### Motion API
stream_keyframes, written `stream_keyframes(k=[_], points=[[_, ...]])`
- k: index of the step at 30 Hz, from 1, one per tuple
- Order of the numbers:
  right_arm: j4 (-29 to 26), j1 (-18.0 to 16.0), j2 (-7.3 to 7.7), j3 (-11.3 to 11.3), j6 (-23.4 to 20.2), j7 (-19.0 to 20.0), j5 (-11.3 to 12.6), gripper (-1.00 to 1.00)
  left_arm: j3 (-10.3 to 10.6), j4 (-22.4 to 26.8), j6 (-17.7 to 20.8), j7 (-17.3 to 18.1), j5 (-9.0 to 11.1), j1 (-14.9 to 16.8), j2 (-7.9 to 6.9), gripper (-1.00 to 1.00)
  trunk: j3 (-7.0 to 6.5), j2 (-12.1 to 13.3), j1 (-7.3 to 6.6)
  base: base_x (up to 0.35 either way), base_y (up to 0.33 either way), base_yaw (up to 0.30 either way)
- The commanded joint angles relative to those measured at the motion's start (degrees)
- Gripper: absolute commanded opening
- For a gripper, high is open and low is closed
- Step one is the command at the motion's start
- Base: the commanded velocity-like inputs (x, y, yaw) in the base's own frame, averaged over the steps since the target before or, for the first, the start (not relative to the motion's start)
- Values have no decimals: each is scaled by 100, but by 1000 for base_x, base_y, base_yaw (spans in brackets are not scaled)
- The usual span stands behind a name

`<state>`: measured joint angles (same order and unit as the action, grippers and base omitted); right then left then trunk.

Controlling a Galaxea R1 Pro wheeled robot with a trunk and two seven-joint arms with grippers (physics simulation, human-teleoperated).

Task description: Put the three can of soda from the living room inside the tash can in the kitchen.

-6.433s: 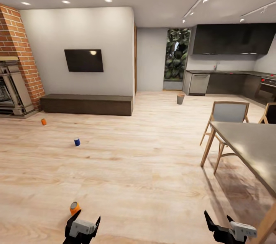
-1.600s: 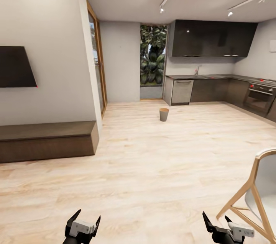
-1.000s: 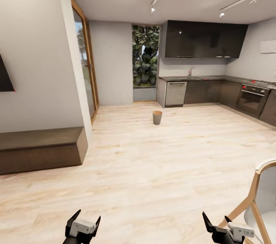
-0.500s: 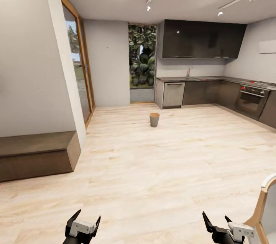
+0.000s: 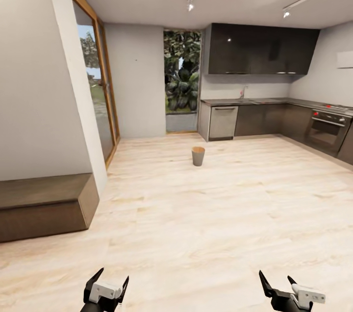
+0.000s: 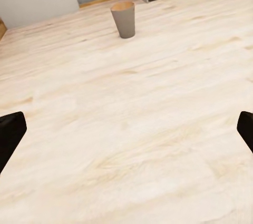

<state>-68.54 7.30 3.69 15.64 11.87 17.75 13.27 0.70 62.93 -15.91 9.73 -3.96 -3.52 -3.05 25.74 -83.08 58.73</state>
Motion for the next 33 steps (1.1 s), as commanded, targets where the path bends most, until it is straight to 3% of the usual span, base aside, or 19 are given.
stream_keyframes(k=[1, 20, 33], points=[[-1, 0, 0, -1, 0, 0, 0, 100, 0, 0, 0, 7, 0, 0, 2, 100, 0, 0, 0, 303, 128, 0], [-2, 0, 0, -5, 0, 5, 0, 100, 0, 0, 9, 24, -7, 0, 6, 100, 0, 0, 0, 289, 192, 0], [-2, 2, 0, -9, 0, 5, 0, 100, 0, 0, 9, 7, -9, 0, 6, 100, 0, 0, 0, 317, 47, 0]])
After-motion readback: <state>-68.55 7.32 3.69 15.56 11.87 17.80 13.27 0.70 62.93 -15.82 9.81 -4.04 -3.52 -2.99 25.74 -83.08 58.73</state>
